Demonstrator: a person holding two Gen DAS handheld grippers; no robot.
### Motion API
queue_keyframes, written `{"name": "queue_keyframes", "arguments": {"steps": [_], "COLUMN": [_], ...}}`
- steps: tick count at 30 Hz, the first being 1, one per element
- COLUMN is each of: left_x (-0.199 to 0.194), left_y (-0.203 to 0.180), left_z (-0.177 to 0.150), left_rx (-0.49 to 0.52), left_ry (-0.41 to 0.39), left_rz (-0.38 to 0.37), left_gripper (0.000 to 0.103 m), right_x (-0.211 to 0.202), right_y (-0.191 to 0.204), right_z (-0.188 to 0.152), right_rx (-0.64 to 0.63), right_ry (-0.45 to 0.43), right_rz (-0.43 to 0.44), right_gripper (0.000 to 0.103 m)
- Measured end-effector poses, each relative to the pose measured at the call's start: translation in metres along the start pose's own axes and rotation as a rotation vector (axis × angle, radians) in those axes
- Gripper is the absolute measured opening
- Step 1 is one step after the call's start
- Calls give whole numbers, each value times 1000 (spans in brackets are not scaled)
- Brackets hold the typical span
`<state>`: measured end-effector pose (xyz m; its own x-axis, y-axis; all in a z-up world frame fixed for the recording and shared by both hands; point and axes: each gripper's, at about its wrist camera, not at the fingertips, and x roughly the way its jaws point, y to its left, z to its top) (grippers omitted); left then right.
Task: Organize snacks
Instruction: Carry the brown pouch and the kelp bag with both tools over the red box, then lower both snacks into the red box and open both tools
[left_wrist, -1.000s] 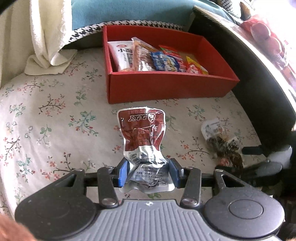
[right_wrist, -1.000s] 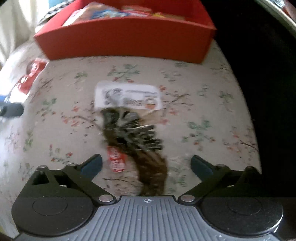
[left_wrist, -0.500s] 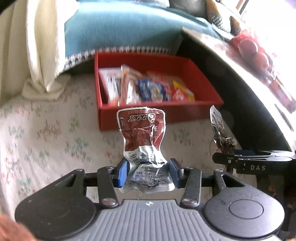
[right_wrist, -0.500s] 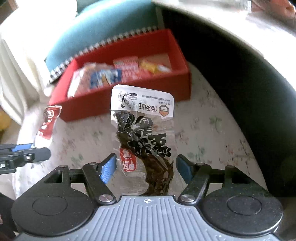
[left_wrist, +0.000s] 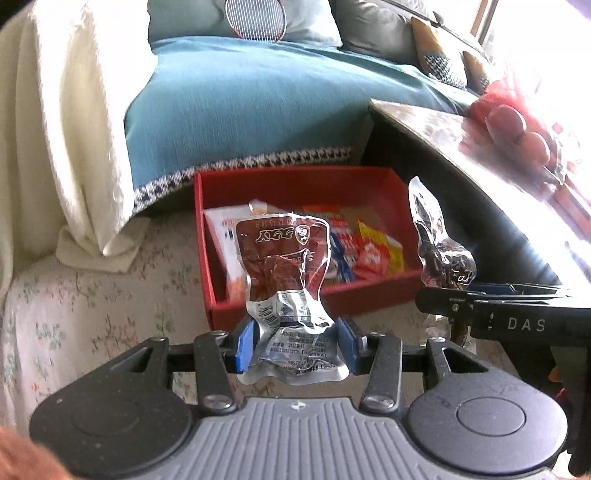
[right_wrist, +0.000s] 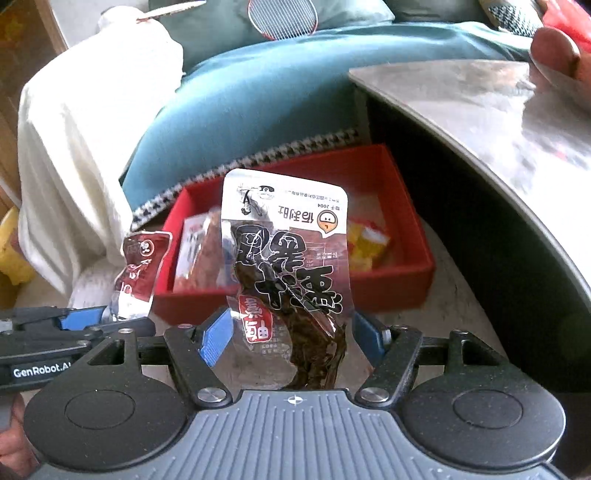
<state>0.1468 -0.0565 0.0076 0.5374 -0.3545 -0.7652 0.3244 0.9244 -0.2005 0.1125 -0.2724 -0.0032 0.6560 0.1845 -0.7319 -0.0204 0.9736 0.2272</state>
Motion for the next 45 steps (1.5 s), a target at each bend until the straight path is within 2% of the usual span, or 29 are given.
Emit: {"name": "queue_keyframes", "arguments": {"steps": [11,23,39,42,45], "left_x": [25,61,111,113,109], "left_y": [0,-3,-6,-9,-8], "left_z": [27,53,55,55,57], "left_rx": [27,56,80,109,97], "left_ry": [-30,-40,32,28,21], "left_rz": [55,104,160,185,192], "left_gripper": [39,39,40,43,49], "right_x": [20,63,107,112,106], "right_y": [3,-1,-14,-16,-17], "right_z": [37,66,68,68,70], "right_rx": [7,-17,-28,-30,-17], "right_ry": [-57,-40,30,37,16], "right_rz": [-1,-48,-80,-101,-95], "right_gripper": [77,77,79,81,86]}}
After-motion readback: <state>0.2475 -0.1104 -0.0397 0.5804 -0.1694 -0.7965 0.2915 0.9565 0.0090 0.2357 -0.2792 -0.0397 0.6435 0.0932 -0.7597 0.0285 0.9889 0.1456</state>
